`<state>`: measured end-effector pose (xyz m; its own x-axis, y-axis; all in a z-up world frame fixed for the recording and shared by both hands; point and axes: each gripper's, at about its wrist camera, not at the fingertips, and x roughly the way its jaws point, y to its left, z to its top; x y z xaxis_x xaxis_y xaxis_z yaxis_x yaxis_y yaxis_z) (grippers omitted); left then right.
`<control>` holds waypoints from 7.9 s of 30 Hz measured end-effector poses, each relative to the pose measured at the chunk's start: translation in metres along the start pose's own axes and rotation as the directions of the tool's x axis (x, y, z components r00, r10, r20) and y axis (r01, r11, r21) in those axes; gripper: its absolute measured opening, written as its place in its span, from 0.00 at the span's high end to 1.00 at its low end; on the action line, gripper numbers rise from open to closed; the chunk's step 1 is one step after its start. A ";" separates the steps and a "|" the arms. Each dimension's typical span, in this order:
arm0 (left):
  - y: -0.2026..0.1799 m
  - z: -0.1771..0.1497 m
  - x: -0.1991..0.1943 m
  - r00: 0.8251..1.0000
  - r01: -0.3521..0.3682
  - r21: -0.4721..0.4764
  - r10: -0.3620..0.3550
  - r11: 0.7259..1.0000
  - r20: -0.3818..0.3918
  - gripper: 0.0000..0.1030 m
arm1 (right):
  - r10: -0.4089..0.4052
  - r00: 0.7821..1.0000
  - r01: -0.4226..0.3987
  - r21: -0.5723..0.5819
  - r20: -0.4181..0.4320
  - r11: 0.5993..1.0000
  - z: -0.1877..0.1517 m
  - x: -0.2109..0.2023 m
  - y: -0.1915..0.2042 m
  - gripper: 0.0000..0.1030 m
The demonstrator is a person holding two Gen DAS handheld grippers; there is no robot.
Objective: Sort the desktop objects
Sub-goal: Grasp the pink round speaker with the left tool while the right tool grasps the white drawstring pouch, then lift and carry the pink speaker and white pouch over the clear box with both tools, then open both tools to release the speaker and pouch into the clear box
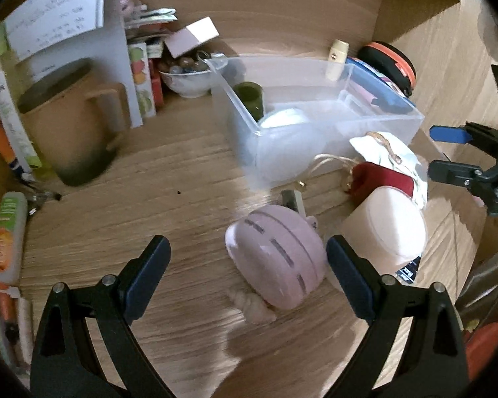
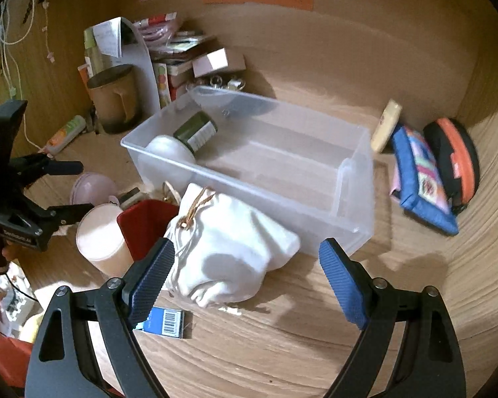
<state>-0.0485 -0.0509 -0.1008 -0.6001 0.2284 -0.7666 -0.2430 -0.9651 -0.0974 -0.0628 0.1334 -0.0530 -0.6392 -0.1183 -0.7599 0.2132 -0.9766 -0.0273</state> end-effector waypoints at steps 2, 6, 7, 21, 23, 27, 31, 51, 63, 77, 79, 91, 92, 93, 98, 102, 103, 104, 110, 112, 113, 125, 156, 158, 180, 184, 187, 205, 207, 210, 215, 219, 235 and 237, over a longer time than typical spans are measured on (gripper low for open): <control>-0.001 0.000 0.003 1.000 0.010 0.013 -0.009 1.000 -0.004 0.07 | 0.019 1.000 -0.019 0.024 -0.013 1.000 -0.003 0.006 -0.001 0.15; -0.003 0.000 0.008 1.000 0.028 0.024 -0.028 0.999 -0.006 0.07 | 0.068 0.997 -0.065 0.071 -0.045 0.995 -0.006 0.021 -0.005 0.15; -0.003 0.000 0.010 0.999 0.036 0.022 -0.036 0.999 -0.008 0.07 | 0.100 0.993 -0.095 0.081 -0.057 0.992 -0.007 0.025 -0.006 0.15; -0.005 0.001 0.010 0.998 0.013 0.039 -0.016 0.999 0.063 0.09 | 0.179 0.976 -0.162 0.137 -0.122 0.977 -0.012 0.064 -0.009 0.03; -0.005 0.002 0.010 0.998 0.013 0.042 -0.016 0.999 0.063 0.14 | 0.196 0.975 -0.176 0.165 -0.109 0.970 -0.016 0.069 -0.012 0.04; -0.008 0.001 0.013 0.999 0.005 0.062 -0.008 0.998 0.054 0.26 | 0.203 0.975 -0.186 0.171 -0.089 0.968 -0.017 0.070 -0.012 0.10; -0.009 0.001 0.013 0.999 0.006 0.069 -0.010 0.998 0.052 0.34 | 0.224 0.972 -0.210 0.163 -0.074 0.964 -0.016 0.062 -0.009 0.30; -0.003 0.000 0.013 0.998 -0.026 0.026 0.025 0.999 0.065 0.40 | -0.040 0.981 -0.002 -0.217 -0.189 0.976 -0.009 0.018 0.009 0.42; 0.000 0.002 0.009 0.996 -0.018 0.014 0.017 1.000 0.085 0.40 | -0.232 0.904 0.042 -0.466 -0.359 0.884 -0.007 0.023 0.012 0.43; 0.011 0.003 -0.001 0.992 0.016 -0.032 -0.012 0.999 0.127 0.54 | -0.488 0.803 0.152 -0.674 -0.342 0.723 0.004 0.015 0.012 0.43; 0.011 0.003 0.000 0.992 0.020 -0.031 -0.016 0.999 0.126 0.57 | -0.504 0.801 0.189 -0.664 -0.321 0.724 0.009 0.012 0.005 0.43; 0.013 0.008 -0.001 0.993 -0.029 -0.063 0.036 0.998 0.115 0.61 | -0.512 0.845 0.323 -0.618 -0.152 0.717 0.047 -0.013 0.002 0.43; 0.015 0.008 -0.002 0.993 -0.032 -0.070 0.040 0.997 0.113 0.61 | -0.507 0.850 0.328 -0.610 -0.142 0.721 0.049 -0.014 0.004 0.43; 0.015 0.008 -0.002 0.993 -0.034 -0.073 0.042 0.997 0.111 0.61 | -0.500 0.857 0.334 -0.603 -0.127 0.725 0.053 -0.016 0.004 0.43; 0.020 0.011 -0.009 0.991 -0.047 -0.099 0.059 0.994 0.117 0.61 | -0.453 0.888 0.338 -0.558 -0.076 0.757 0.069 -0.019 0.003 0.43; 0.019 0.016 -0.016 0.989 -0.059 -0.106 0.072 0.993 0.132 0.61 | -0.423 0.904 0.329 -0.540 -0.056 0.775 0.077 -0.014 0.000 0.43; 0.019 0.017 -0.018 0.988 -0.061 -0.106 0.075 0.992 0.136 0.61 | -0.417 0.907 0.327 -0.535 -0.053 0.779 0.079 -0.012 0.000 0.43; 0.019 0.019 -0.020 0.987 -0.066 -0.108 0.081 0.992 0.141 0.61 | -0.412 0.909 0.324 -0.532 -0.053 0.783 0.078 -0.012 0.000 0.43; 0.026 0.033 -0.036 0.979 -0.068 -0.135 0.092 0.989 0.182 0.61 | -0.376 0.926 0.308 -0.503 -0.036 0.807 0.084 -0.003 -0.005 0.43; 0.028 0.040 -0.042 0.976 -0.065 -0.139 0.092 0.988 0.197 0.61 | -0.356 0.934 0.299 -0.485 -0.028 0.822 0.087 0.000 -0.007 0.43; 0.028 0.043 -0.044 0.974 -0.065 -0.137 0.092 0.988 0.206 0.61 | -0.346 0.938 0.294 -0.474 -0.023 0.830 0.089 0.001 -0.008 0.43; 0.014 0.085 -0.049 0.972 -0.002 -0.108 0.027 0.994 0.233 0.61 | -0.263 0.965 0.237 -0.391 -0.014 0.889 0.098 0.018 -0.023 0.43; -0.040 0.153 0.039 0.996 -0.005 0.020 0.003 1.000 0.095 0.61 | -0.045 0.999 0.047 -0.254 0.014 0.966 0.103 0.046 -0.050 0.43; -0.040 0.155 0.045 0.997 -0.003 0.020 0.001 1.000 0.083 0.61 | -0.032 0.999 0.035 -0.243 0.016 0.969 0.102 0.047 -0.051 0.43; -0.052 0.160 0.093 0.996 -0.052 0.091 0.058 0.995 -0.064 0.61 | 0.027 0.998 -0.035 -0.164 -0.055 0.986 0.097 0.077 -0.062 0.43; -0.054 0.159 0.096 0.995 -0.061 0.094 0.068 0.994 -0.077 0.61 | 0.031 0.997 -0.042 -0.172 -0.068 0.984 0.098 0.081 -0.061 0.43; -0.056 0.159 0.099 0.994 -0.067 0.094 0.075 0.993 -0.083 0.61 | 0.032 0.997 -0.045 -0.174 -0.077 0.984 0.099 0.085 -0.060 0.43; -0.057 0.159 0.102 0.993 -0.061 0.100 0.071 0.993 -0.097 0.60 | -0.018 0.987 -0.023 -0.250 -0.159 0.968 0.096 0.097 -0.051 0.40; -0.056 0.159 0.103 0.993 -0.058 0.098 0.067 0.994 -0.095 0.60 | -0.022 0.985 -0.021 -0.244 -0.171 0.970 0.096 0.098 -0.051 0.38; -0.055 0.160 0.103 0.993 -0.054 0.100 0.065 0.993 -0.100 0.55 | -0.045 0.983 0.002 -0.231 -0.179 0.973 0.096 0.099 -0.053 0.32; -0.059 0.159 0.098 0.993 -0.083 0.124 0.092 0.989 -0.068 0.38 | -0.074 0.981 0.034 -0.217 -0.180 0.976 0.095 0.099 -0.055 0.25; -0.057 0.159 0.095 0.992 -0.102 0.118 0.109 0.988 -0.056 0.33 | -0.088 0.980 0.049 -0.209 -0.179 0.977 0.093 0.099 -0.056 0.25; -0.054 0.152 0.049 0.994 -0.104 0.099 0.101 0.990 0.028 0.21 | -0.177 0.976 0.142 -0.249 -0.126 0.958 0.086 0.060 -0.035 0.24; -0.055 0.150 0.043 0.994 -0.106 0.103 0.102 0.989 0.042 0.20 | -0.180 0.978 0.150 -0.245 -0.108 0.958 0.086 0.055 -0.035 0.24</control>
<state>-0.1754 0.0311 -0.0328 -0.6536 0.1339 -0.7449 -0.2554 -0.9655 0.0506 -0.1691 0.1452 -0.0382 -0.5832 0.0800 -0.8084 0.2895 -0.9094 -0.2988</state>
